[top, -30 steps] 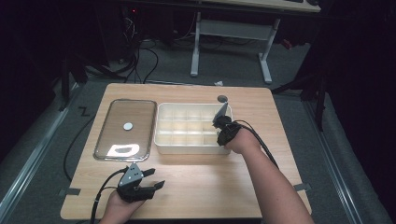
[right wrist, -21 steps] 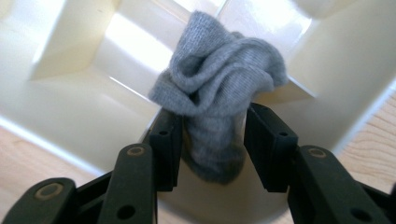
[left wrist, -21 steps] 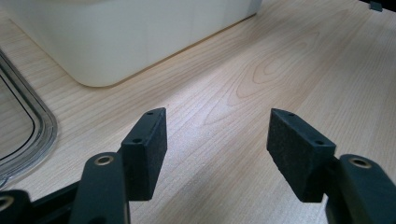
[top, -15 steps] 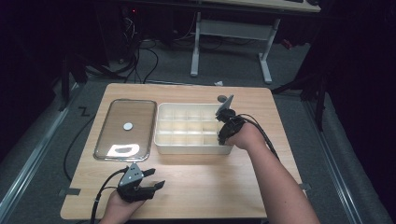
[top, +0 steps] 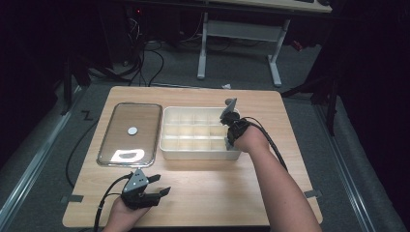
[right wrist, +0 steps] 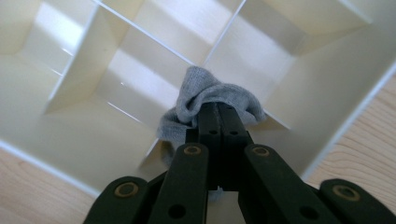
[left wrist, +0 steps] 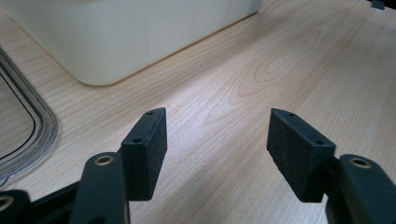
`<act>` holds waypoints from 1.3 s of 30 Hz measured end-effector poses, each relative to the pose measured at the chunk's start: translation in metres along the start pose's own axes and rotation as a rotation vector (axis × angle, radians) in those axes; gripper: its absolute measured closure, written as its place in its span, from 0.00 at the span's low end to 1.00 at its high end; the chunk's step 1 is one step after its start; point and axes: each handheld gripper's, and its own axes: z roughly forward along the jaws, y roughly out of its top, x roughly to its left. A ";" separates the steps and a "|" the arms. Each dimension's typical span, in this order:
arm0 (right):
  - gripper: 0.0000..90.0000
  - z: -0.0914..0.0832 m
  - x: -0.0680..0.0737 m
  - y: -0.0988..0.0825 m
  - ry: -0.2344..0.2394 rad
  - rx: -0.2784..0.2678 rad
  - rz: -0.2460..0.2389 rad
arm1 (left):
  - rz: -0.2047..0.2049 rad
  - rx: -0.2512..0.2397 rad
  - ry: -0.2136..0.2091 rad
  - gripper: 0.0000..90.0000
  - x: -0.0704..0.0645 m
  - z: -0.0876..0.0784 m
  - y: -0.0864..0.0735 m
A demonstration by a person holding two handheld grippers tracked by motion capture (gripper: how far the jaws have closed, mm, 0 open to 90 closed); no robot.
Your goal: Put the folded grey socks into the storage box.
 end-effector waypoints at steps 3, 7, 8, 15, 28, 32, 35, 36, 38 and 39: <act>1.00 0.014 0.000 0.001 0.007 0.038 0.009 | 0.001 0.009 -0.003 0.43 0.000 0.000 0.000; 1.00 0.023 0.002 0.004 -0.007 0.062 -0.004 | 0.001 0.007 -0.001 0.43 0.000 0.000 0.000; 1.00 0.023 0.002 0.004 -0.003 0.062 -0.003 | 0.000 0.006 0.000 0.43 0.000 0.001 0.000; 1.00 0.024 0.001 0.002 0.001 0.046 -0.001 | 0.000 0.008 -0.003 0.43 -0.001 0.001 0.000; 0.94 0.016 0.000 -0.003 -0.001 0.022 0.042 | 0.000 0.008 -0.001 0.43 -0.001 0.001 0.000; 0.89 0.007 -0.005 -0.008 0.003 0.000 0.043 | 0.002 0.009 -0.002 0.43 -0.001 0.002 0.000; 0.88 -0.003 -0.007 -0.013 0.014 -0.027 0.050 | 0.003 0.012 -0.003 0.43 -0.001 0.002 0.000; 0.87 -0.006 -0.008 -0.015 0.016 -0.040 0.052 | 0.003 0.011 -0.002 0.43 -0.001 0.002 0.000; 0.86 -0.014 -0.010 -0.019 0.017 -0.073 0.048 | 0.005 0.013 -0.002 0.43 -0.001 0.002 0.000; 0.85 -0.017 -0.011 -0.021 0.016 -0.088 0.048 | 0.004 0.013 -0.002 0.43 -0.001 0.003 0.000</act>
